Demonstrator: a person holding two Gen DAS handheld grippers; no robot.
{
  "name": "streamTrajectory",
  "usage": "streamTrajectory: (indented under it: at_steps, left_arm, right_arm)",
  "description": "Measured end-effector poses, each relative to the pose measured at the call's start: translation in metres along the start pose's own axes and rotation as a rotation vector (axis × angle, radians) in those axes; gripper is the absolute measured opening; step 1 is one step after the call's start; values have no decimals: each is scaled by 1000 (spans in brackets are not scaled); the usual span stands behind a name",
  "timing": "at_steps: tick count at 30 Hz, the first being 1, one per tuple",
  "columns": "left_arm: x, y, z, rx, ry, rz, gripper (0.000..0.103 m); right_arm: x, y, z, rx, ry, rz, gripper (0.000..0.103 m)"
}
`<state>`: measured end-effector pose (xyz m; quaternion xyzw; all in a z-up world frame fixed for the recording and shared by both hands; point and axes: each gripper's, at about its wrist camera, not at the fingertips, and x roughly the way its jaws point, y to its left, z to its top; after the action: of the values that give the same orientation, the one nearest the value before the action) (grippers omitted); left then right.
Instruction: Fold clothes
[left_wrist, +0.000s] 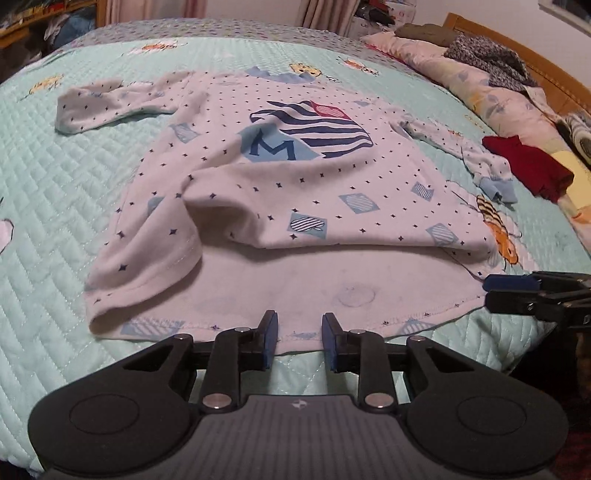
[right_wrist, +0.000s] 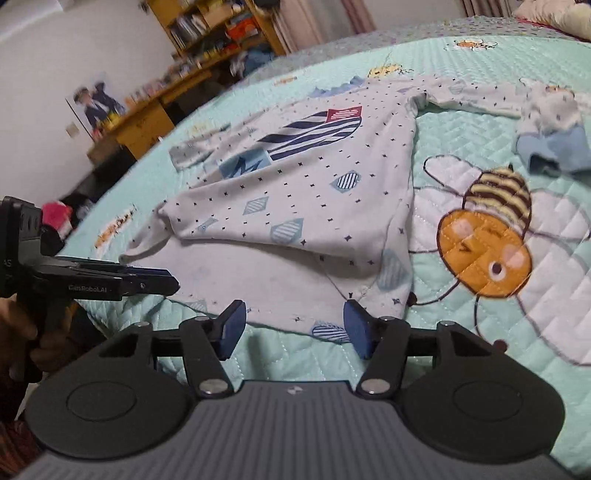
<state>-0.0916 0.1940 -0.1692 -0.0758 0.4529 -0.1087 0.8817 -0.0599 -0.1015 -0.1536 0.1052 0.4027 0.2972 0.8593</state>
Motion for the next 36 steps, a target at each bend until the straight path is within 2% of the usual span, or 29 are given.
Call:
streamTrajectory:
  at_steps: [4,5,7,8,9,10,12,14,16,19,20,21,23,24,25,26,29,32,36]
  left_arm:
    - [-9,-4,5,12,-21,41,29]
    - [-11,-6,8,29,-37,58,33]
    - [-12,-6,12,51,-67,76,38]
    - [-8,-4,12,47,-57,78,40]
    - [-2,2,10,32,-25,75,40]
    - [4,7,8,17,6,73,40]
    - [2,12,4,4,-11,53,40]
    - [-1,16,3,-4,-9,38,40]
    - [-5,19,9,-53,-4,27,40]
    - [-13,14,13,-33,-46,4,40]
    - [-14,12,14,-20,-64,16,45]
    - [-12,12,15,-12,-69,39,47]
    - [-11,20,10,-32,-55,31,47]
    - [-11,25,8,-42,-47,27,46]
    - [-10,29,5,-53,-40,23,46]
    - [-10,33,3,-63,-33,19,46]
    - [-13,42,-1,-90,-32,1,43]
    - [-19,46,-2,-123,-53,-8,43]
    - [-26,48,-5,-104,-75,28,46]
  right_arm:
    - [-16,13,16,-40,-64,54,64]
    - [-15,14,18,-43,-71,70,64]
    - [-6,8,18,-27,-51,75,66]
    - [1,1,13,-6,-21,53,66]
    - [8,-8,7,15,16,19,64]
    - [12,-16,-1,26,31,-1,57]
    - [3,-17,-11,14,-12,9,57]
    - [-3,-15,-12,10,-1,-7,58]
    - [-7,-10,-3,27,15,-14,58]
    - [-16,-1,14,15,-39,35,59]
    - [-15,-1,17,18,-49,56,59]
    - [-10,-2,21,36,-49,82,59]
    - [4,-10,21,87,-21,118,60]
    - [12,-17,16,115,7,103,60]
    - [17,-25,8,136,23,74,53]
    - [19,-32,1,156,30,57,52]
    - [11,-37,-6,184,6,71,52]
    - [11,-6,6,12,38,-23,54]
    - [15,54,21,-347,-12,-47,56]
